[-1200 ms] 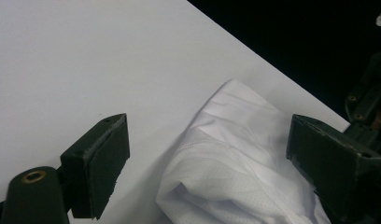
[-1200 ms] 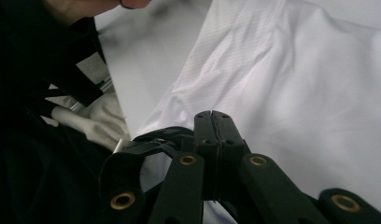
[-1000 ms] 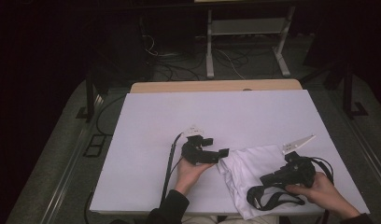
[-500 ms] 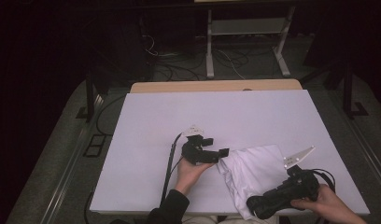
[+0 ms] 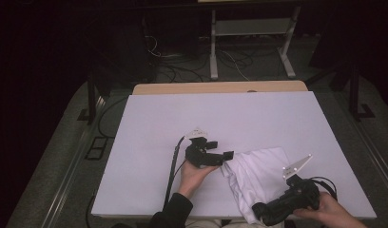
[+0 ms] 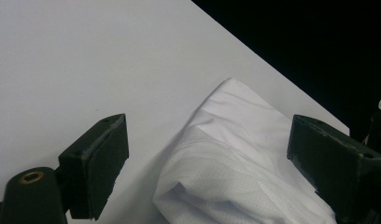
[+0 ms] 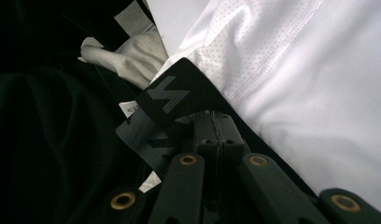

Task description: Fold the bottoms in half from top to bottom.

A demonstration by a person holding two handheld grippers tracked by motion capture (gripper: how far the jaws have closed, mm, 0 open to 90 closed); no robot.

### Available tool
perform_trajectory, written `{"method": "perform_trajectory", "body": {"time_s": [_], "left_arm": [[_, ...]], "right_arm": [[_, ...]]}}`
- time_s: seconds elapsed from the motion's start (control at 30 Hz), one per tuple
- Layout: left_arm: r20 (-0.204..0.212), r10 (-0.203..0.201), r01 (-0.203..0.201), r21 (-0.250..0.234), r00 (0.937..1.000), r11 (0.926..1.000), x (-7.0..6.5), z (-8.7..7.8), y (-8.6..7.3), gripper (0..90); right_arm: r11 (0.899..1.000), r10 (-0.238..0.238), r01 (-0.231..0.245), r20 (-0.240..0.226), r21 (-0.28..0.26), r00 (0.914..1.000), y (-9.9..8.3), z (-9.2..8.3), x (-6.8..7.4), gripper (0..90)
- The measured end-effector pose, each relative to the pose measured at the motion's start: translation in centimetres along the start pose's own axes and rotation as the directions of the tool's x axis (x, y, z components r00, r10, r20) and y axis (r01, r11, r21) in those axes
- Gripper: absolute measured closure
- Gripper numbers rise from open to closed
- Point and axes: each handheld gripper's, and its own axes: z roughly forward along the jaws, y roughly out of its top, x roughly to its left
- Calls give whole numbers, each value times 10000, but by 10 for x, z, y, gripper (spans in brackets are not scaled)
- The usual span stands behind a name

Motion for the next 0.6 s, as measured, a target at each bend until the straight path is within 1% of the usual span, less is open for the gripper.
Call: {"method": "perform_trajectory", "body": {"time_s": [0.2, 0.27, 0.3, 0.33, 0.4, 0.6], "left_arm": [[31, -3, 3, 127, 10000, 9999, 0, 1, 0, 115], [29, 32, -32, 176, 10000, 9998, 0, 1, -1, 114], [33, 43, -44, 217, 10000, 9998, 0, 1, -1, 114], [28, 71, -71, 270, 10000, 9996, 0, 1, -1, 113], [28, 117, -118, 332, 9999, 9994, 0, 1, -1, 112], [34, 111, -112, 358, 9999, 9993, 0, 1, -1, 112]], "right_arm": [[10000, -45, 45, 58, 21, 10000, 0, 0, 1, 882], [9999, -131, 131, -30, -95, 9999, 0, -1, 1, 842], [9998, -155, 155, 16, -120, 9999, 1, -2, 2, 825], [9994, -252, 255, 121, -235, 9996, 2, -4, 3, 822], [9983, -314, 322, 174, -478, 9994, 3, -9, 5, 809], [9923, -513, 575, 583, -1096, 9970, 8, -26, 7, 751]]}}
